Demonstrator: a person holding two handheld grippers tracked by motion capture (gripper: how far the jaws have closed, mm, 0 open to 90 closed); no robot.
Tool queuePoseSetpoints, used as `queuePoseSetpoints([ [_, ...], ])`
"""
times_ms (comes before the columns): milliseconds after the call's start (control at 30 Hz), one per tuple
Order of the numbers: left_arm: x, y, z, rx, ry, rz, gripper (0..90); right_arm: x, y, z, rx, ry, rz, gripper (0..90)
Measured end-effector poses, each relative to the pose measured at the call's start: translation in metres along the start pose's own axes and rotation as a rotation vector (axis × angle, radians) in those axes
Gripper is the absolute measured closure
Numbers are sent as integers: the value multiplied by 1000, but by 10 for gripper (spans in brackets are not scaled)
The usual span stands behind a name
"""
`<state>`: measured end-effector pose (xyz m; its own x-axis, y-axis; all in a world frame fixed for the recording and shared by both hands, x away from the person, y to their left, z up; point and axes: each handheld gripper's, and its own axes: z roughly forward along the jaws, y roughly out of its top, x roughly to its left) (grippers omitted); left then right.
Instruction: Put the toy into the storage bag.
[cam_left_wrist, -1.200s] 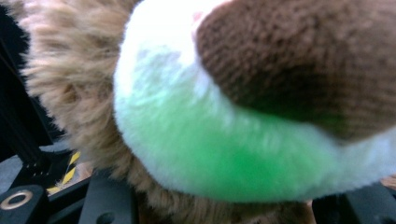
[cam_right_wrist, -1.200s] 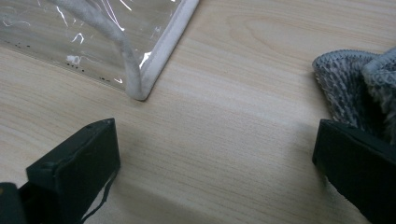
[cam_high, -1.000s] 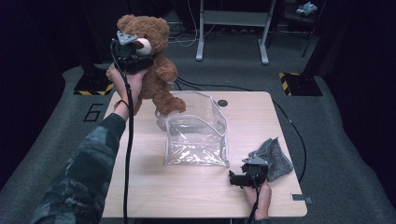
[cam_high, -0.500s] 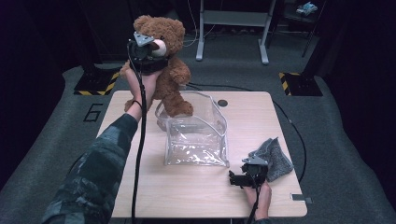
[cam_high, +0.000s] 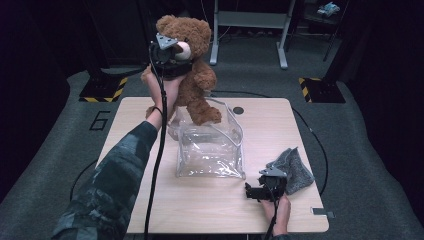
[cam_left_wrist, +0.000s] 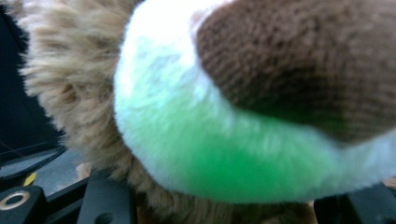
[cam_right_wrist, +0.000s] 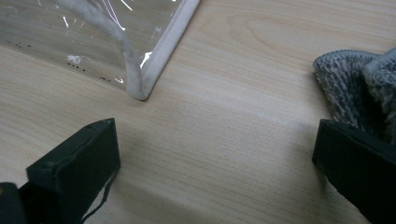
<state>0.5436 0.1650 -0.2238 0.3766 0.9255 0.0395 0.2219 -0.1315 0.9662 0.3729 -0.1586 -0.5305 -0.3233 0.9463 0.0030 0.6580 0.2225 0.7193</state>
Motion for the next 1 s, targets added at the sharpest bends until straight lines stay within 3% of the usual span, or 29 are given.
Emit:
queuePoseSetpoints([
  [200,-11,-1,6,-17,-30,-4,431,0,0,0,0,0,0,0],
  [433,-22,-12,18,-13,-64,-42,430,0,0,0,0,1,-1,0],
  [733,-19,-29,19,-8,-77,-52,426,0,0,0,2,1,-6,0],
  [1000,-26,-49,19,12,-125,-63,413,0,0,-1,1,4,-7,0],
])
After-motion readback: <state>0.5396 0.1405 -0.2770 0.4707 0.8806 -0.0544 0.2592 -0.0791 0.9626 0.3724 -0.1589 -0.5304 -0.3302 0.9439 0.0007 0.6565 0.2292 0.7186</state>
